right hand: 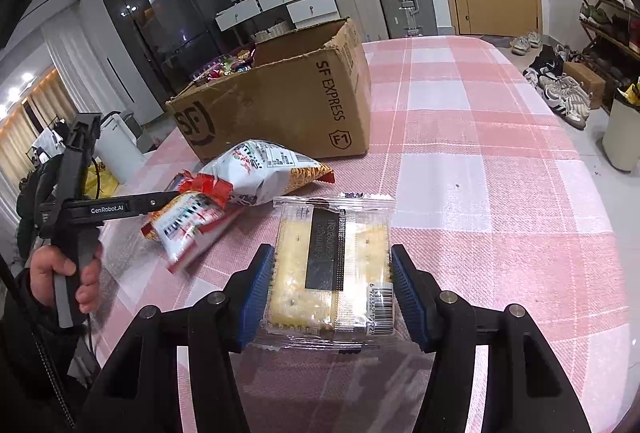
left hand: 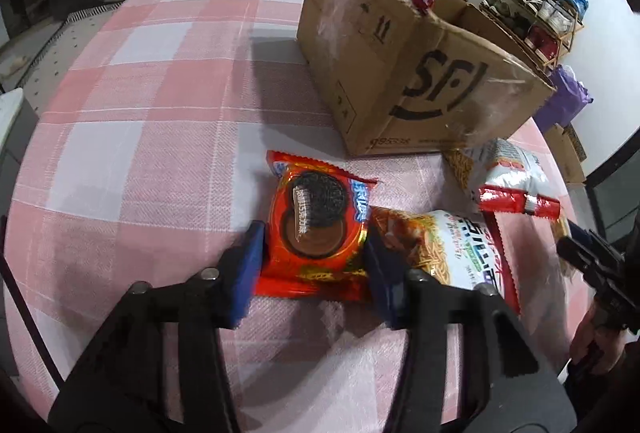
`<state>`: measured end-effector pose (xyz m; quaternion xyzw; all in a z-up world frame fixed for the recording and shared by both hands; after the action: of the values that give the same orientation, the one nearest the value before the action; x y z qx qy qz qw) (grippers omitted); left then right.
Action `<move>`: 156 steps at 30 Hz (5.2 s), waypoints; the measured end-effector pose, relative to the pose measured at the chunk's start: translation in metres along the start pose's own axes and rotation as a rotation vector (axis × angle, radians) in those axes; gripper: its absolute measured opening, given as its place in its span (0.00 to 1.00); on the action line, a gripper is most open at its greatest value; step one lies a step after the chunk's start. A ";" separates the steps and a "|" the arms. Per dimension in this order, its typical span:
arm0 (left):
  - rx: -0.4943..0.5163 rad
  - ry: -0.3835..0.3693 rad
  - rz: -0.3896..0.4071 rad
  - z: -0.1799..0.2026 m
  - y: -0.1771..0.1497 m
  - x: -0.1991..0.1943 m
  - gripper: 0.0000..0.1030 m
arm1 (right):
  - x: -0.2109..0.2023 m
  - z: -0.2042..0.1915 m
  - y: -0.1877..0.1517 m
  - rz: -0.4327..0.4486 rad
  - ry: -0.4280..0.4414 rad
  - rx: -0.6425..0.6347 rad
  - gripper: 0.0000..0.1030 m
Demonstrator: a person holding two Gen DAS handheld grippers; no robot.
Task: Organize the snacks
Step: 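Grasp the red Oreo pack with the left tool while the right tool lifts the cracker pack, then lift both held packs toward the box, then carry both held packs over the open box, then open both tools above the box to drop the packs inside, then withdraw both open tools from the box toward the two remaining bags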
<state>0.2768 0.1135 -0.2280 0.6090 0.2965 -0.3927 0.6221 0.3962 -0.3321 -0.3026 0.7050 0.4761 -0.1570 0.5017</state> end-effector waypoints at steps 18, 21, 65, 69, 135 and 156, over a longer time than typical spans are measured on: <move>0.012 -0.022 0.097 0.012 -0.026 -0.069 0.43 | -0.046 -0.027 -0.011 0.068 0.020 -0.029 0.57; 0.036 -0.026 0.123 0.020 -0.024 -0.085 0.43 | -0.054 -0.036 -0.008 0.084 0.021 -0.039 0.57; 0.182 -0.155 0.215 0.078 0.190 -0.100 0.43 | -0.049 -0.118 0.164 0.208 0.167 -0.150 0.57; 0.171 -0.162 0.190 0.075 0.210 -0.078 0.43 | -0.037 -0.114 0.181 0.200 0.165 -0.135 0.57; 0.056 -0.010 0.276 0.063 0.087 -0.160 0.91 | -0.069 -0.114 0.090 0.219 0.143 -0.107 0.98; -0.010 -0.024 0.191 0.064 0.019 -0.092 0.99 | -0.041 -0.085 0.039 0.176 0.078 -0.095 0.99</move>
<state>0.2386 0.0604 -0.1353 0.6267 0.2313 -0.3374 0.6633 0.3868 -0.2815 -0.2141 0.7251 0.4384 -0.0621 0.5274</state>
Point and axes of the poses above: each gripper's, at about its wrist camera, not at the fingertips, and x roughly the way its jaws point, z to its right, y to its top, the point moved 4 cm from there along x, roughly the way its jaws point, and after that the axes turned 14 degrees about x, right-handed, at the moved point
